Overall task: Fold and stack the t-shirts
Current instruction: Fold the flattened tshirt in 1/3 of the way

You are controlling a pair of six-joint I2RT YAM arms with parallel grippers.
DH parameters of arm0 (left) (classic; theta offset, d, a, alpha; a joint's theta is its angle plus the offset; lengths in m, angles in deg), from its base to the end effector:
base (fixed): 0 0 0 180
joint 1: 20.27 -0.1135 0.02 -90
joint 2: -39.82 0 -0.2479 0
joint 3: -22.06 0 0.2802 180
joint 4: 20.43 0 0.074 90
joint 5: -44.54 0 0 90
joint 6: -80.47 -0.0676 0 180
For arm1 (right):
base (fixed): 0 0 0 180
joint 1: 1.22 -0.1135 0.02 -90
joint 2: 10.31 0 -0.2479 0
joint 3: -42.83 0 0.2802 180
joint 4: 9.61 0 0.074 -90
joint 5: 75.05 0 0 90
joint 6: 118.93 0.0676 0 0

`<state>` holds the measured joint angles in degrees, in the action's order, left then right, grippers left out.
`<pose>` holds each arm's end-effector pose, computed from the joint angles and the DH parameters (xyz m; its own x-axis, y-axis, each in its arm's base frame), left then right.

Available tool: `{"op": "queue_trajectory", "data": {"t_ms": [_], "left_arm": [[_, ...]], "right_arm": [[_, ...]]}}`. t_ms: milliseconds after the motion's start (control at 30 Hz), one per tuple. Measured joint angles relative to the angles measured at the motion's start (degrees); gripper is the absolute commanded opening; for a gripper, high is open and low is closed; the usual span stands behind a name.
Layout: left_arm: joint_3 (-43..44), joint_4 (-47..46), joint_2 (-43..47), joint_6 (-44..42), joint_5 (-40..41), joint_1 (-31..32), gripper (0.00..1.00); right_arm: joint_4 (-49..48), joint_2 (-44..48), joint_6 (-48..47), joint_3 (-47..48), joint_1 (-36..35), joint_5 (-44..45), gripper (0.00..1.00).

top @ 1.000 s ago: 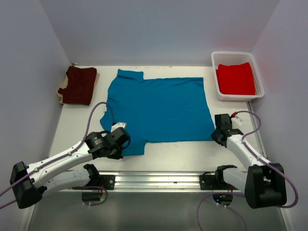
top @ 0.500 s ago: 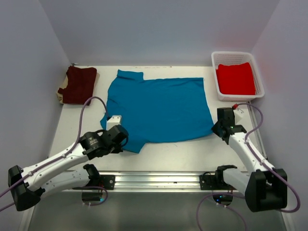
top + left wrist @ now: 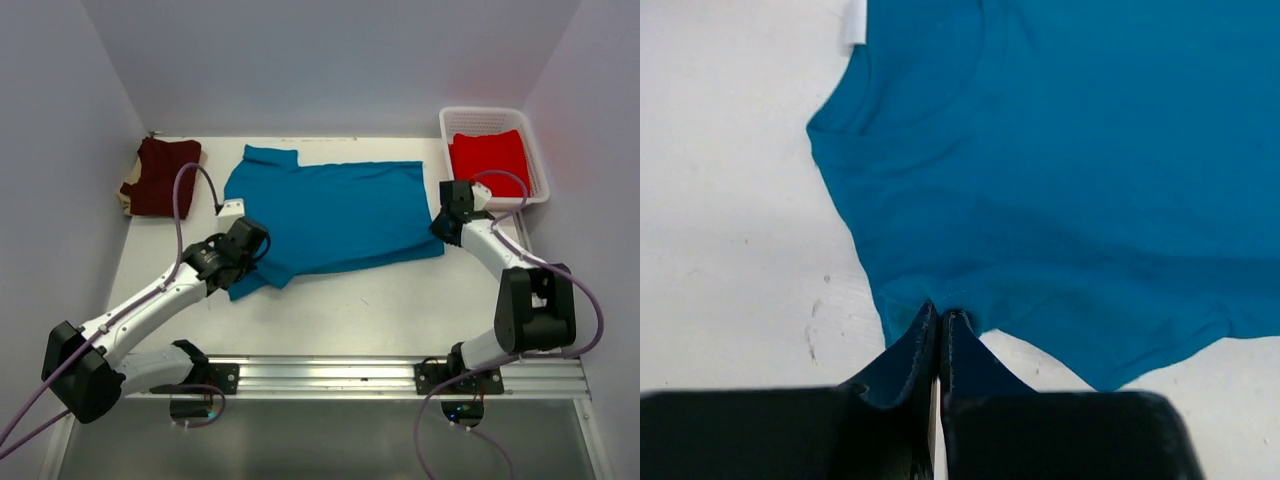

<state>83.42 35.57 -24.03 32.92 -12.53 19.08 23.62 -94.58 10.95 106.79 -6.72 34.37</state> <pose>0.2236 -0.1358 0.2124 -0.6974 -0.1608 -0.6985 -0.2144 0.9767 -0.0108 0.3405 0.0102 0.1521 -0.5462 0.5549 -0.6275 0.5949 0.7844 0.1758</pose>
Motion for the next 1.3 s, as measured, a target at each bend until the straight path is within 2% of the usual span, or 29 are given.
{"op": "queue_trajectory", "data": {"t_ms": [133,433,967,1300], "left_arm": [[0.7,-4.4,-3.7,-2.9,0.7,-4.3,0.0],[5.3,-12.8,-13.1,-7.7,0.3,-8.8,0.0],[8.7,-18.4,-19.7,-13.6,-1.4,-13.6,0.0],[12.7,-20.7,-26.1,-16.2,-4.2,-16.5,0.0]], "right_arm": [[-0.8,-5.8,-0.4,5.3,0.3,-0.1,0.0],[-1.4,-14.0,-1.1,10.2,0.7,-1.4,0.0],[-1.5,-15.3,-1.6,13.8,0.9,-1.5,0.0],[-1.1,-20.4,-1.6,18.9,1.1,-1.4,0.0]]}}
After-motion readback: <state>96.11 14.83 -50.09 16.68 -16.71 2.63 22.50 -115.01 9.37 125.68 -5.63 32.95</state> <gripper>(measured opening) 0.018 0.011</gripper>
